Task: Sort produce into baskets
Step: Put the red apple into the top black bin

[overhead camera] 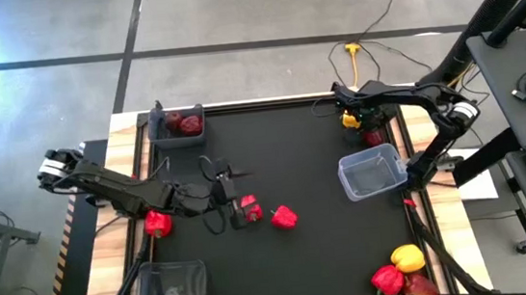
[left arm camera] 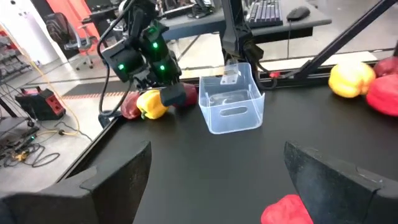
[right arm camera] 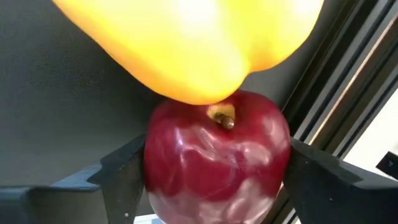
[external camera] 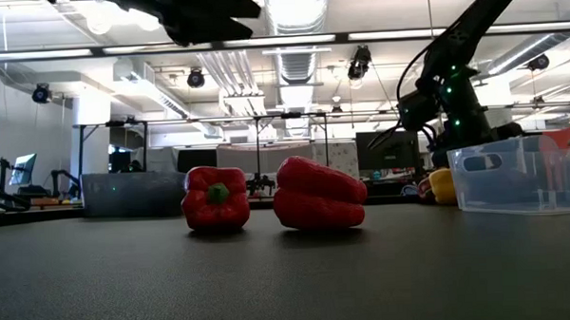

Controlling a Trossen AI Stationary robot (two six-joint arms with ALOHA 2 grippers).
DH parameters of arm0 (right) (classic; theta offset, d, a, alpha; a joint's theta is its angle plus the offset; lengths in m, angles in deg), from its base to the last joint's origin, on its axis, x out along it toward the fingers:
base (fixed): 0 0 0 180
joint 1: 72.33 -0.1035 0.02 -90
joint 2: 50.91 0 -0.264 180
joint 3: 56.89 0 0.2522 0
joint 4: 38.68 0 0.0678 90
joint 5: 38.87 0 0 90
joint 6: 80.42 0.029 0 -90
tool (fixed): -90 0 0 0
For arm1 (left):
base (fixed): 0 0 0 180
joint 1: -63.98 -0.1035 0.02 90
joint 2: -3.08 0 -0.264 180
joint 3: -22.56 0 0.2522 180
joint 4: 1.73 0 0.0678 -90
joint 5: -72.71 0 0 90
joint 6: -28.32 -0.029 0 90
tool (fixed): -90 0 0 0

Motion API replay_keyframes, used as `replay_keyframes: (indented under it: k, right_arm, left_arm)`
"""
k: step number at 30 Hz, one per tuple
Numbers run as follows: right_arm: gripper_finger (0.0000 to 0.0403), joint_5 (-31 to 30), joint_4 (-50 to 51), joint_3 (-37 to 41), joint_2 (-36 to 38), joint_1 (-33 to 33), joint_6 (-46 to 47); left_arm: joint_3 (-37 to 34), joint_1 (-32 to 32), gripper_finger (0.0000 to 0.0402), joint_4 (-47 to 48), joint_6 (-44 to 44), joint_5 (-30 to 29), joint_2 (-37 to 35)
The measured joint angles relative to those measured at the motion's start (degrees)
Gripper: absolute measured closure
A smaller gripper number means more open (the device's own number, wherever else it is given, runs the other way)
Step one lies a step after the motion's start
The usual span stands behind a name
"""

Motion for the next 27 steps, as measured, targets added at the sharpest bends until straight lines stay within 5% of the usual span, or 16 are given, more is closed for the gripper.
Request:
replay_keyframes:
  k: [6,13,18,27]
  right_arm:
    - [0.0097,0.6,2.5,-0.9,4.8,-4.4,0.6]
    - [0.0097,0.6,-2.2,-2.8,12.0,-17.8,2.4]
    - [0.0097,0.5,-22.1,-2.4,11.8,-26.0,1.2]
    - [0.0097,6.9,-59.1,-3.5,-1.6,-33.4,-5.8]
  left_arm:
    - [0.0,1.7,0.0054,11.5,3.7,-0.1,-7.5]
    - [-0.5,4.9,0.0054,20.2,6.3,0.1,-12.9]
    - [-3.5,5.8,0.0054,20.8,5.6,0.1,-13.6]
    - [-4.9,6.1,0.0054,23.6,8.3,-4.0,-15.2]
